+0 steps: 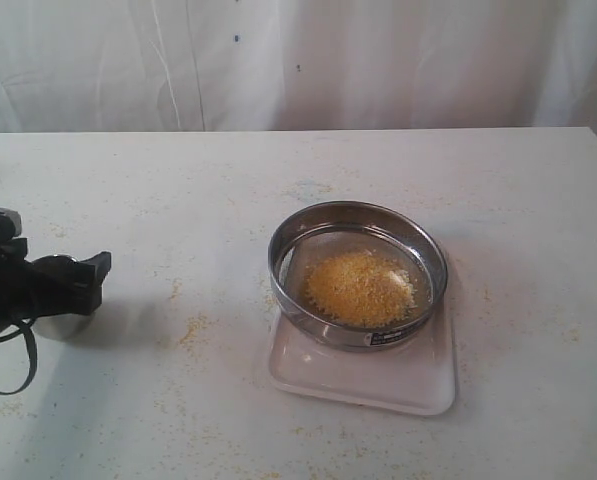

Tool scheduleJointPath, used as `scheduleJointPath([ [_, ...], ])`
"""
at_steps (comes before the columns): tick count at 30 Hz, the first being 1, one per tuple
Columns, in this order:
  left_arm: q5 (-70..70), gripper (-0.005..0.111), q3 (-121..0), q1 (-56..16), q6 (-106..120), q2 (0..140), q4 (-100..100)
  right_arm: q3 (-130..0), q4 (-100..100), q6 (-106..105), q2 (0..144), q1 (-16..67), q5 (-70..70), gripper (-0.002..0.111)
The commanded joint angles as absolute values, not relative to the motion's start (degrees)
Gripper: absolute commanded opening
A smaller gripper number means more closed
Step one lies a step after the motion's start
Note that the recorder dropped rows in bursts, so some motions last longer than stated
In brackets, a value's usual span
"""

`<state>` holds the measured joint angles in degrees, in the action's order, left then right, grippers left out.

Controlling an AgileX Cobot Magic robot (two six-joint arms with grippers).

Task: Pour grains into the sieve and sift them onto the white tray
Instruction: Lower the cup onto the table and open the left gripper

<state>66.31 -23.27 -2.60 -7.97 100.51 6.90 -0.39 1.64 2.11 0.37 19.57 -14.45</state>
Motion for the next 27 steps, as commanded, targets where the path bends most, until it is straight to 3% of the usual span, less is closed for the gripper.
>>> scheduleJointPath([
  [1,65.8,0.101,-21.8,-2.5,-8.3,94.9,6.0,0.0,1.8,2.2,0.0,19.3,-14.1,0.0],
  [5,65.2,0.1,-19.9,-2.5,-9.3,90.4,6.0,0.0,1.8,2.2,0.0,19.3,-14.1,0.0],
  [8,65.3,0.091,-18.2,-2.5,-10.3,86.8,6.2,0.0,1.8,2.2,0.0,19.3,-14.1,0.0],
  [11,66.5,0.07,-16.0,-2.5,-10.6,82.6,6.8,0.0,1.8,2.2,0.0,19.3,-14.1,0.0],
  [19,62.6,0.0,-10.3,-2.5,-18.7,67.0,19.4,0.0,1.8,2.2,0.0,19.3,-14.1,0.0],
  [27,59.2,0.0,-9.8,-2.5,-32.7,56.4,33.5,0.0,1.8,2.2,0.0,19.3,-14.1,0.0],
])
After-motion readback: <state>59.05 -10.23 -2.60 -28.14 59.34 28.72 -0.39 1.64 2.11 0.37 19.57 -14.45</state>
